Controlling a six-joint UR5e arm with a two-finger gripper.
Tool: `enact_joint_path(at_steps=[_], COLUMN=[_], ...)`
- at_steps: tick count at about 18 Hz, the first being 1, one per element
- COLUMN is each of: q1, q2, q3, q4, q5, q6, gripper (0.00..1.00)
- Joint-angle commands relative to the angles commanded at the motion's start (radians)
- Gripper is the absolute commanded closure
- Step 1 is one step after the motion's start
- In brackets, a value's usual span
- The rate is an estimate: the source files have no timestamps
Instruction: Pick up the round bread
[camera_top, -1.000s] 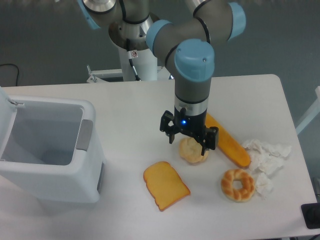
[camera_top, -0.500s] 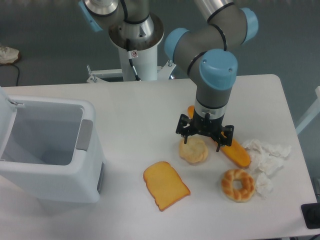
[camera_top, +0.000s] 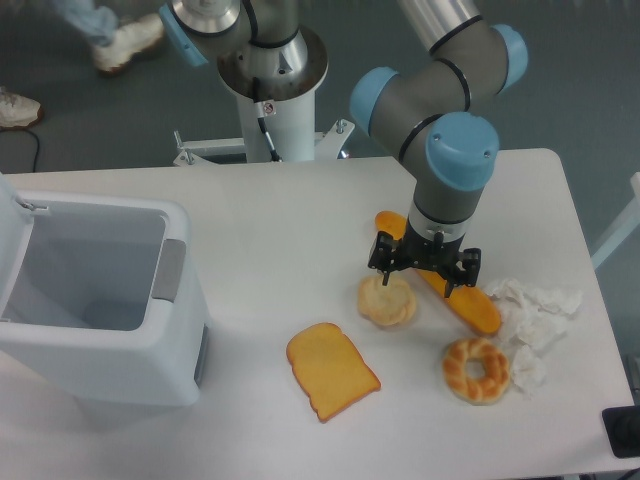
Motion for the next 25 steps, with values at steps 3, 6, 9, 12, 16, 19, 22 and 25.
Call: enact_joint_path(at_steps=[3,6,9,12,16,19,22,25], q1=[0.009,0.021,0.028,0.029,0.031,0.029,0.026,0.025], q2=[-0.002,-0.003,-0.024,-0.046,-0.077,-0.092,-0.103,-0.117], q3=[-0.008,-0.021,-0.045,-0.041,-0.034,-0.032,-0.034,-0.032], q4=[-0.002,-0.002,0.002,0.003,0.008,0.011,0.012,0.015], q5=[0.002,0.0,0.002,0.002,0.002,0.002,0.002,0.0], q6=[-0.023,-0.023,-0.017,-0.014,-0.015,-0.02,-0.023,-0.023], gripper=[0.0,0.0,0.0,0.0,0.0,0.0,0.0,0.0])
